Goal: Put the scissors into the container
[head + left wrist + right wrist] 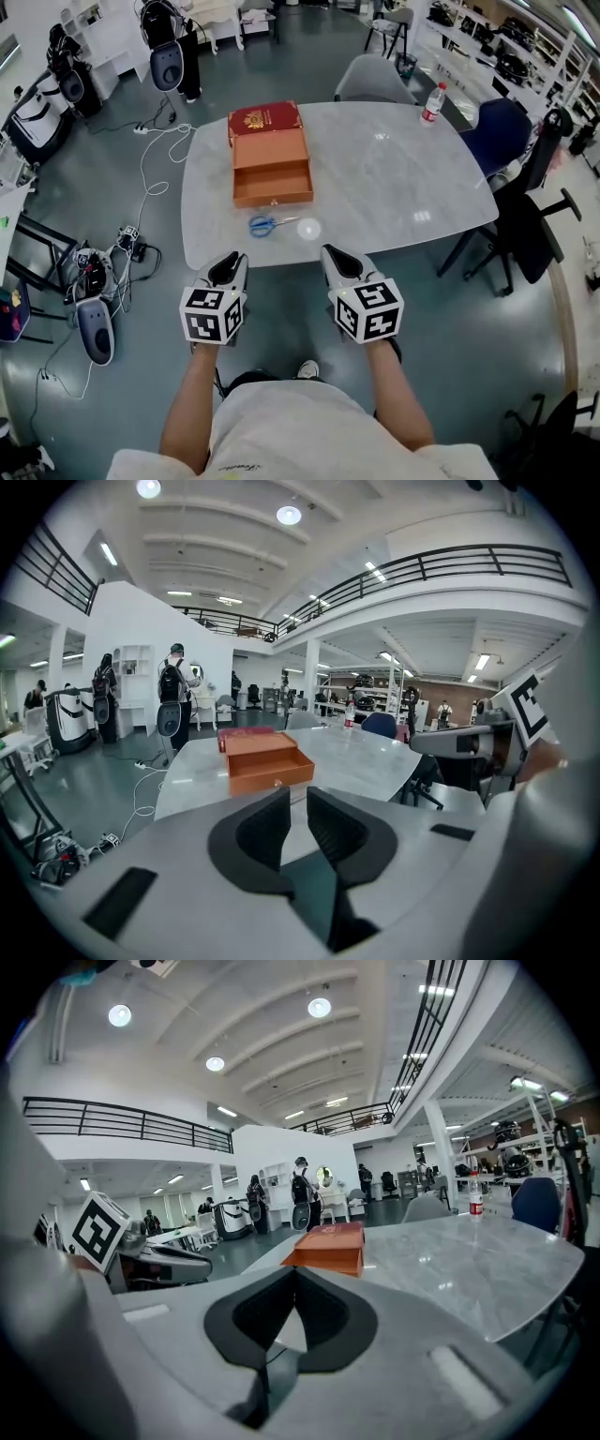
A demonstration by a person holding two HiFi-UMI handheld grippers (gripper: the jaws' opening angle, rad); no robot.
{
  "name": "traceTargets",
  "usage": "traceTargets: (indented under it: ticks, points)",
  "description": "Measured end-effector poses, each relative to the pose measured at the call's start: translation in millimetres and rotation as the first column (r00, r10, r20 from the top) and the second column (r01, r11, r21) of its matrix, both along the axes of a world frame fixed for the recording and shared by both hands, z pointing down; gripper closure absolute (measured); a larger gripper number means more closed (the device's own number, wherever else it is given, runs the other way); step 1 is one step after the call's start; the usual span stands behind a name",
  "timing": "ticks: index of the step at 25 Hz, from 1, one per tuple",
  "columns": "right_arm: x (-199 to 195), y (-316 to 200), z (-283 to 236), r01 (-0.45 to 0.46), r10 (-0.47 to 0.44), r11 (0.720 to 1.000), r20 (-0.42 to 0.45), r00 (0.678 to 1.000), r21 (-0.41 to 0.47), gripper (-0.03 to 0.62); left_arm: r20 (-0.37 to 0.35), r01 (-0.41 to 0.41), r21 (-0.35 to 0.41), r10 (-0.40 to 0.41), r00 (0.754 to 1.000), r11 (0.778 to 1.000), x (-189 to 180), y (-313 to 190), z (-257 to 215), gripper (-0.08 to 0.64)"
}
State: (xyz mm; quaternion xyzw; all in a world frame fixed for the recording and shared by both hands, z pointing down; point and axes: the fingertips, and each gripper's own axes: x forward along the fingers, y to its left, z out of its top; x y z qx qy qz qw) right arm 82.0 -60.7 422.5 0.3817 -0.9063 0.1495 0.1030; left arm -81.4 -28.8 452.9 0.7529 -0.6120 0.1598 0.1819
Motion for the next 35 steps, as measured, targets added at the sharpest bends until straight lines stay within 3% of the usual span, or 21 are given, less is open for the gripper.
traceTargets:
  ticks: [10, 15, 19, 22, 25, 29, 35]
  points:
    - [-1, -33, 6, 0.014, -0.014, 1.000, 0.011, 1.000, -0.012, 0.588, 0.050, -0.041, -0.050, 0.044, 0.998, 0.998, -2, -37, 21, 0.525]
    - [-5, -58, 15, -0.010, 0.010, 1.000, -0.003, 1.000, -0.028, 0.588, 0.078, -0.095, -0.091, 0.102, 0.992, 0.991, -8, -66, 38, 0.508]
    - [-13, -83, 20, -0.026, 0.026, 0.999, -0.017, 1.000, -0.039, 0.588, 0.117, -0.164, -0.160, 0.184, 0.976, 0.973, -13, -89, 60, 0.494]
    - [-23, -100, 24, -0.036, 0.034, 0.998, -0.031, 0.999, -0.050, 0.588, 0.158, -0.235, -0.228, 0.274, 0.949, 0.945, -17, -105, 80, 0.491]
    - [-30, -115, 29, -0.053, 0.050, 0.997, -0.043, 0.998, -0.061, 0.588, 0.198, -0.309, -0.293, 0.373, 0.906, 0.905, -21, -120, 99, 0.488]
    - [-35, -131, 37, -0.084, 0.079, 0.993, -0.054, 0.995, -0.081, 0.588, 0.239, -0.397, -0.354, 0.492, 0.837, 0.847, -24, -138, 118, 0.480]
    - [-42, -147, 45, -0.127, 0.120, 0.986, -0.072, 0.990, -0.108, 0.588, 0.250, -0.511, -0.449, 0.652, 0.716, 0.733, -19, -154, 141, 0.469]
